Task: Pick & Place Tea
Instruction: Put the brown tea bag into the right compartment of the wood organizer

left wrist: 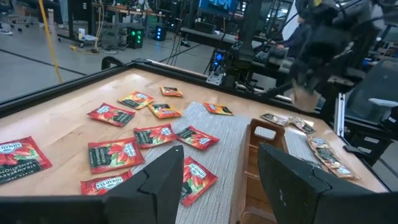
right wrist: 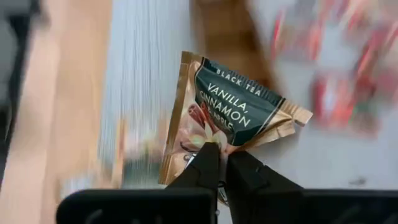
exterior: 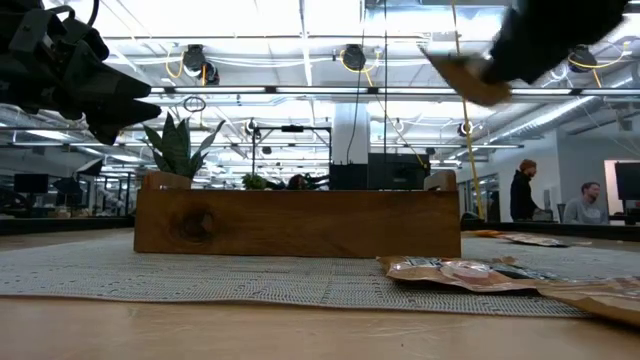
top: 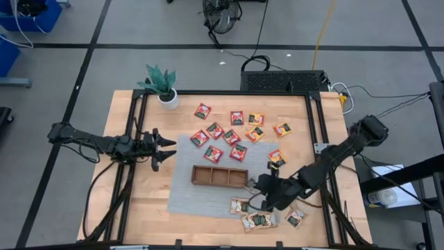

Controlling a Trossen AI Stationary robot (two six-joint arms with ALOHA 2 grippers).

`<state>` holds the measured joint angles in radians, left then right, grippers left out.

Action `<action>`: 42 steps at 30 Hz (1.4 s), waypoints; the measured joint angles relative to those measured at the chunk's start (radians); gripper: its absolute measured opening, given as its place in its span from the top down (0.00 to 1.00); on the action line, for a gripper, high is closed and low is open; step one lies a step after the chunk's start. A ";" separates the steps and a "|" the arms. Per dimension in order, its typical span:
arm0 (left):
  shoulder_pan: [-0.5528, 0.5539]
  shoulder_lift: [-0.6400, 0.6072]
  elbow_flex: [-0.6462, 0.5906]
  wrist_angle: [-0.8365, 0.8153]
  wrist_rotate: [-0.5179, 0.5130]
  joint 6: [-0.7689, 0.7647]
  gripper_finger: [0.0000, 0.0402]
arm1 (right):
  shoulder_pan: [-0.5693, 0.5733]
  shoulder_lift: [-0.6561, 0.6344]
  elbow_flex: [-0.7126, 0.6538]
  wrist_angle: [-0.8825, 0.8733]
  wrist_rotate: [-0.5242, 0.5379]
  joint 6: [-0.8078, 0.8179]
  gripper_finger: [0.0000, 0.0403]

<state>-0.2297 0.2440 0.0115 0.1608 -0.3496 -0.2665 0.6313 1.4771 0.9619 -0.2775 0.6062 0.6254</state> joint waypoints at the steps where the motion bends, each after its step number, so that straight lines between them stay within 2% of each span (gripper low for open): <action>1: 0.000 0.000 0.000 0.000 0.000 0.000 0.49 | 0.004 0.003 -0.029 0.091 0.059 -0.060 1.00; 3: 0.000 0.000 0.000 0.000 0.000 0.000 0.49 | -0.006 0.025 -0.100 0.321 0.105 -0.191 1.00; 7: 0.000 0.000 0.000 0.000 0.000 0.000 0.49 | -0.079 0.100 -0.239 0.773 0.055 -0.347 1.00; 10: 0.000 0.000 0.000 -0.001 0.000 0.000 0.49 | -0.126 0.156 -0.281 0.892 0.053 -0.416 1.00; 19: 0.000 0.000 0.000 -0.001 0.000 0.000 0.49 | -0.186 0.273 -0.231 0.918 -0.015 -0.506 0.99; 27: 0.000 0.000 0.000 -0.001 0.000 0.000 0.49 | -0.187 0.294 -0.230 0.861 0.079 -0.570 0.96; 34: 0.000 0.000 0.000 0.000 0.000 0.000 0.49 | -0.212 0.292 -0.230 0.857 0.040 -0.609 0.96; 42: 0.000 0.000 0.000 0.000 0.000 0.000 0.49 | -0.214 0.291 -0.229 0.863 -0.004 -0.619 0.78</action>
<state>-0.2296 0.2438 0.0116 0.1608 -0.3496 -0.2665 0.4171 1.7685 0.7326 0.5859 0.6024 0.0067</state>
